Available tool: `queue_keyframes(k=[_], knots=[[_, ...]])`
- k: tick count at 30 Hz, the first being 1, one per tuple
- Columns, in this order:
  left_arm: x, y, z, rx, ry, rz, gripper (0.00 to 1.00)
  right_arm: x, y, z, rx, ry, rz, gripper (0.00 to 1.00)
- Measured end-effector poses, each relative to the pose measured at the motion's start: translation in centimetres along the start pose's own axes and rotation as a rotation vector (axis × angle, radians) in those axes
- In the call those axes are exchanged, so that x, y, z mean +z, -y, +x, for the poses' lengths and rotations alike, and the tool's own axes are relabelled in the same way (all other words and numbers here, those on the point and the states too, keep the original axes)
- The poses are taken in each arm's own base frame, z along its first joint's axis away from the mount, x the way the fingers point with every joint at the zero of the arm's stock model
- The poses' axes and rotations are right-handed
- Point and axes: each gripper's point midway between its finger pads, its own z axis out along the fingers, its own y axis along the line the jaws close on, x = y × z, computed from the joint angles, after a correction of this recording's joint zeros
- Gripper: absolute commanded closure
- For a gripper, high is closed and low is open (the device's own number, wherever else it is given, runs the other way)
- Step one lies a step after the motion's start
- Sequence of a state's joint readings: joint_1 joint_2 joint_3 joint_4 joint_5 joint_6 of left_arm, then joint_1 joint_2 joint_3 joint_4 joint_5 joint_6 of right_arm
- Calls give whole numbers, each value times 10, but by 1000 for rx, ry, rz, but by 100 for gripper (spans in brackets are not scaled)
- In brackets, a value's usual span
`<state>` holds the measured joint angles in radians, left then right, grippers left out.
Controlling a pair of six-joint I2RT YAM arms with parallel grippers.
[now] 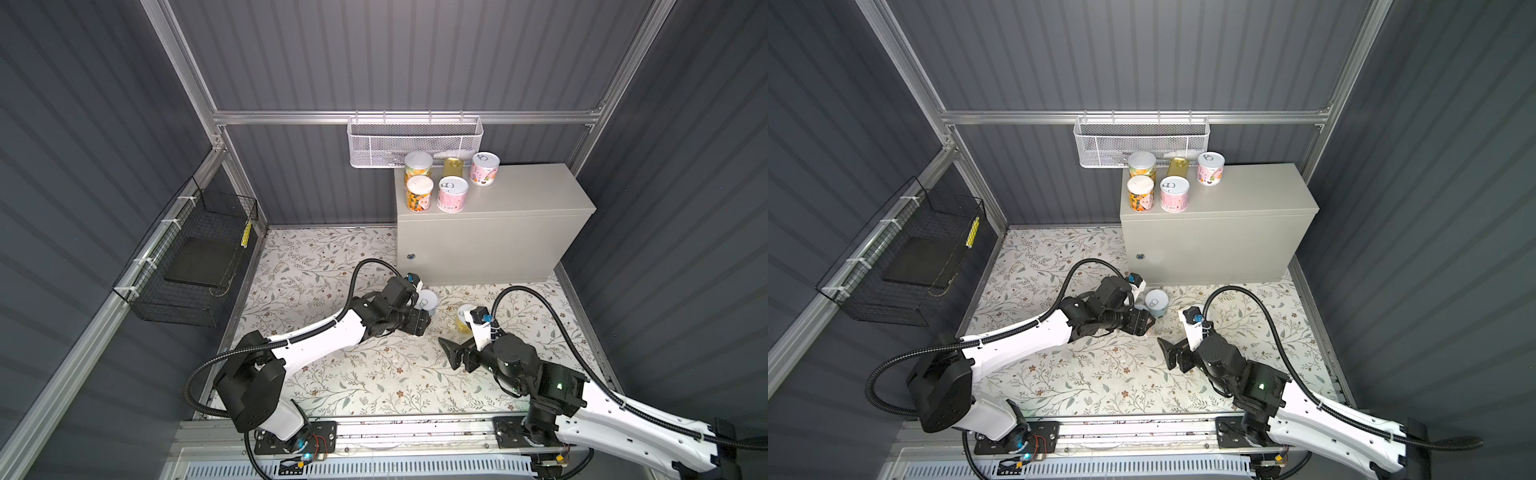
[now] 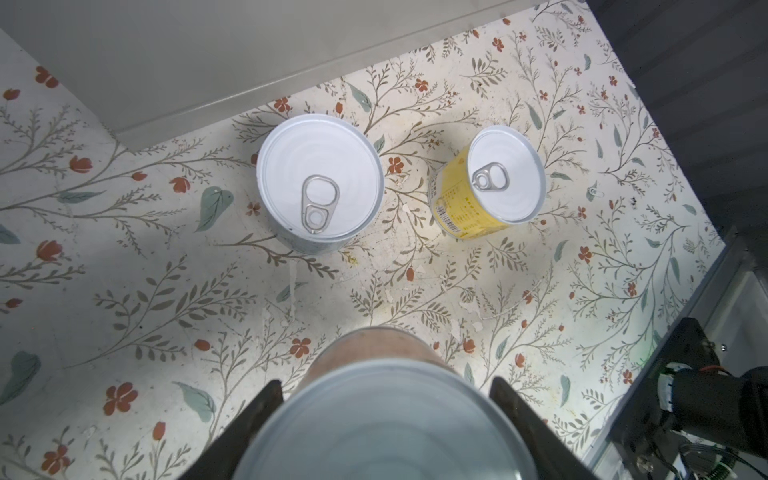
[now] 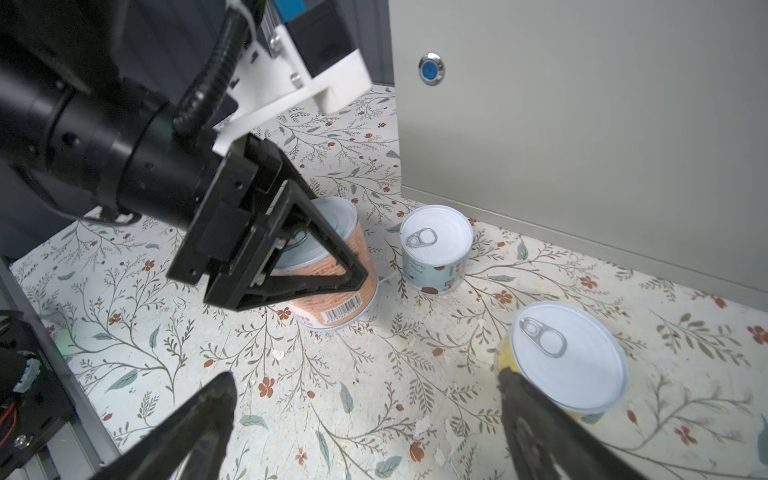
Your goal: Place and organize the canned foods onto the counter
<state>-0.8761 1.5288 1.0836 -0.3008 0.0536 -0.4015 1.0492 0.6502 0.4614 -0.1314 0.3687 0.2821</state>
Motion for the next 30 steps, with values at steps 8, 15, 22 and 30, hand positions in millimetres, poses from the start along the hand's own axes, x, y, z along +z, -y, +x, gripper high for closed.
queue_keyframes(k=[8,15,22,30], knots=[[-10,17,-14,17,4,61,53,12,-13,3,-55,40,-42,1],[-15,29,-9,22,-40,121,52,16,-20,-1,-58,103,-75,1],[-21,41,-12,32,-49,180,52,17,-26,2,-66,134,-114,1],[-22,44,-4,36,-86,204,52,17,-31,-6,-67,169,-132,1]])
